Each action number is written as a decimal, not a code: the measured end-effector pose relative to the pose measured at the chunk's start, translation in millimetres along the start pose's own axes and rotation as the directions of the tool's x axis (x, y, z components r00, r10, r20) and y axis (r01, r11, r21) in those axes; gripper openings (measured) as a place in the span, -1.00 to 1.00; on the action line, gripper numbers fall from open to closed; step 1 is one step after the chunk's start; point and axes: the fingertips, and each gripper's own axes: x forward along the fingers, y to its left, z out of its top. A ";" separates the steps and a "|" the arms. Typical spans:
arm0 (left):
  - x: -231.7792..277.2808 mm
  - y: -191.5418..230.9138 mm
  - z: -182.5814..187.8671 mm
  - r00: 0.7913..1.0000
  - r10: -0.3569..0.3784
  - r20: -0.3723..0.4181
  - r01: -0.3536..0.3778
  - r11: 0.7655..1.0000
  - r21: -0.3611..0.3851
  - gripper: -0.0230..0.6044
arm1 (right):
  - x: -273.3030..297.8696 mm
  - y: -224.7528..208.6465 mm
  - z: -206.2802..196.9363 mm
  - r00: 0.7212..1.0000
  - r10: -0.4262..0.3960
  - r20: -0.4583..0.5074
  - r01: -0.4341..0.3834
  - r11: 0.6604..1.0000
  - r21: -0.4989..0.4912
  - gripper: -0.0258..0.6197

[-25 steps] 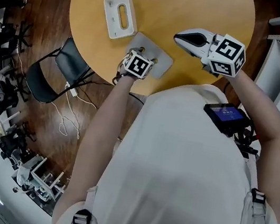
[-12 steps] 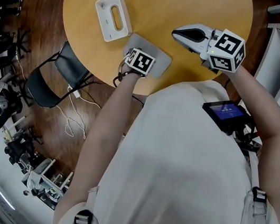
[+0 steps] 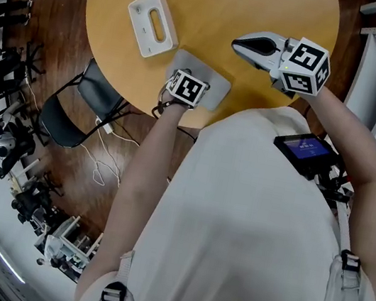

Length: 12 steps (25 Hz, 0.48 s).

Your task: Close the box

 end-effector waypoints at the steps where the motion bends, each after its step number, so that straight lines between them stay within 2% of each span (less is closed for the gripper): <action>1: -4.7 -5.0 -4.5 1.000 -0.013 0.013 0.013 1.000 0.015 -0.07 | -1.5 -1.4 -0.6 1.000 -0.003 0.003 0.003 1.000 0.001 -0.92; 4: -35.2 -6.1 -9.0 0.995 -0.026 0.099 0.017 0.995 0.094 -0.07 | -6.7 -4.7 -3.4 1.000 -0.012 0.010 0.012 1.000 0.012 -0.92; 8: -101.1 47.2 -20.9 0.985 0.034 0.169 -0.060 0.987 0.152 -0.07 | -6.5 -2.5 -2.2 1.000 0.006 0.013 -0.006 1.000 0.016 -0.92; 10: -129.9 76.6 -21.2 0.983 0.063 0.171 -0.104 0.965 0.243 -0.07 | -4.9 0.0 -1.7 1.000 0.013 0.010 -0.013 1.000 0.015 -0.92; 12: -147.9 101.5 -14.0 0.985 0.088 0.148 -0.137 0.922 0.362 -0.07 | -4.0 2.3 -0.5 1.000 0.017 0.006 -0.017 1.000 0.013 -0.92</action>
